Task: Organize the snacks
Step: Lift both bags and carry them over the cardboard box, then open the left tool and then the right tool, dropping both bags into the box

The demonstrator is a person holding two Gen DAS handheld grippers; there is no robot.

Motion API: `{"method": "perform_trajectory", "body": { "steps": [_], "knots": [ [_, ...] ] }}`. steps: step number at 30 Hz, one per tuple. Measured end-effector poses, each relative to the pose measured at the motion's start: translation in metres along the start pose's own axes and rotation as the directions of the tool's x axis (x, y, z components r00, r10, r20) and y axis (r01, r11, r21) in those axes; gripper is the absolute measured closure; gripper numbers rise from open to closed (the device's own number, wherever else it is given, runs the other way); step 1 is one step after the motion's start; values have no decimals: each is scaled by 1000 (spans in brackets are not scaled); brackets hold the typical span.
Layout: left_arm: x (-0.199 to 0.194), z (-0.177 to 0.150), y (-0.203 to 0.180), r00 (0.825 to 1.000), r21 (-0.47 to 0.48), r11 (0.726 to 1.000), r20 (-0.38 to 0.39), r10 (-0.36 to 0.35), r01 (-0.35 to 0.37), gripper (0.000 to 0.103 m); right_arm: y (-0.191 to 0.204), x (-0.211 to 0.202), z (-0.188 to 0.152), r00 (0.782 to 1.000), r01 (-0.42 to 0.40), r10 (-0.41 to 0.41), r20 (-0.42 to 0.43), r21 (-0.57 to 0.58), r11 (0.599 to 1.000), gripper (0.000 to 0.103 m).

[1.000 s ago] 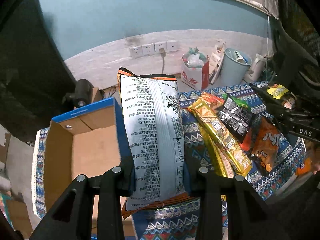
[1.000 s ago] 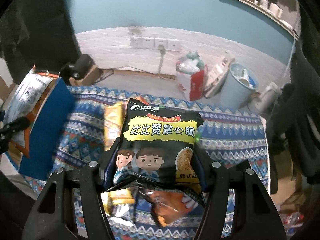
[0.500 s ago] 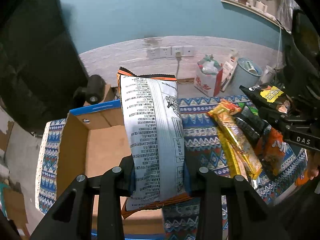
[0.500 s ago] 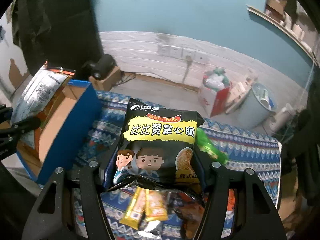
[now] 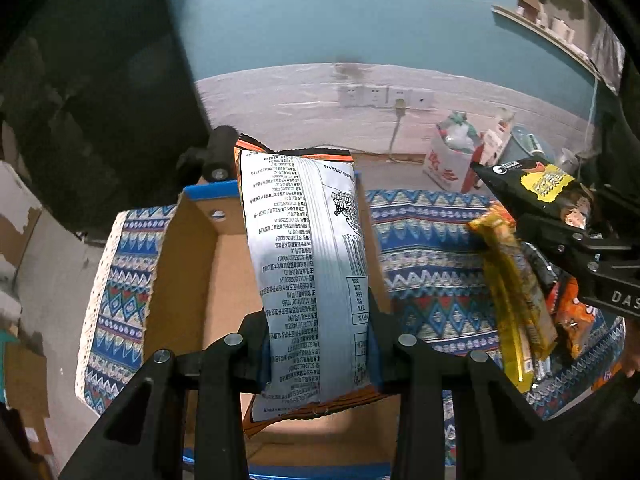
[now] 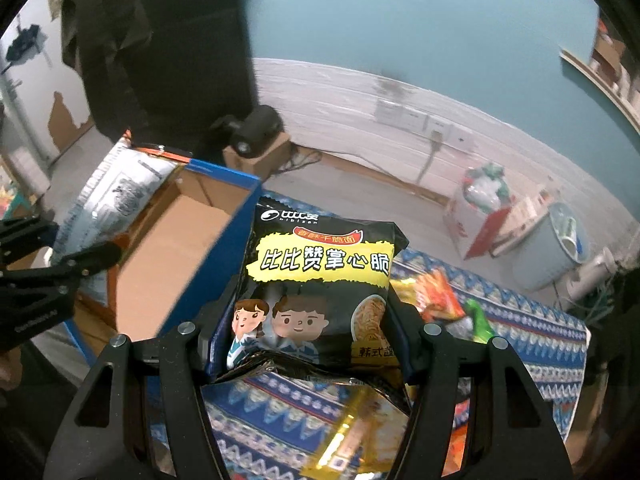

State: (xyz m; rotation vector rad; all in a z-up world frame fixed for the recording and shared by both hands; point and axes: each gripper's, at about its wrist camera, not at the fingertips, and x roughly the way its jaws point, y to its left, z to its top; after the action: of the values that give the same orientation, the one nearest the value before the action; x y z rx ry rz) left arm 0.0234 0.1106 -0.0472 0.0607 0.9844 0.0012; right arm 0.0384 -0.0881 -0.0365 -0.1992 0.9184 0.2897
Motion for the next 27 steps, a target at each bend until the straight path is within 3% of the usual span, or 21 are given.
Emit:
{"method": "perform_trajectory", "body": {
  "steps": [17,27],
  "knots": [
    [34,-26,61,991,-69,994,-112,77,-85,66,80,57,31,989,-129,122,-82,-85,988,40],
    [55,-35,89,979,-149,985,-197,60,-91,65,123,83,39,979,-175,157,-133,-139,975,40]
  ]
}}
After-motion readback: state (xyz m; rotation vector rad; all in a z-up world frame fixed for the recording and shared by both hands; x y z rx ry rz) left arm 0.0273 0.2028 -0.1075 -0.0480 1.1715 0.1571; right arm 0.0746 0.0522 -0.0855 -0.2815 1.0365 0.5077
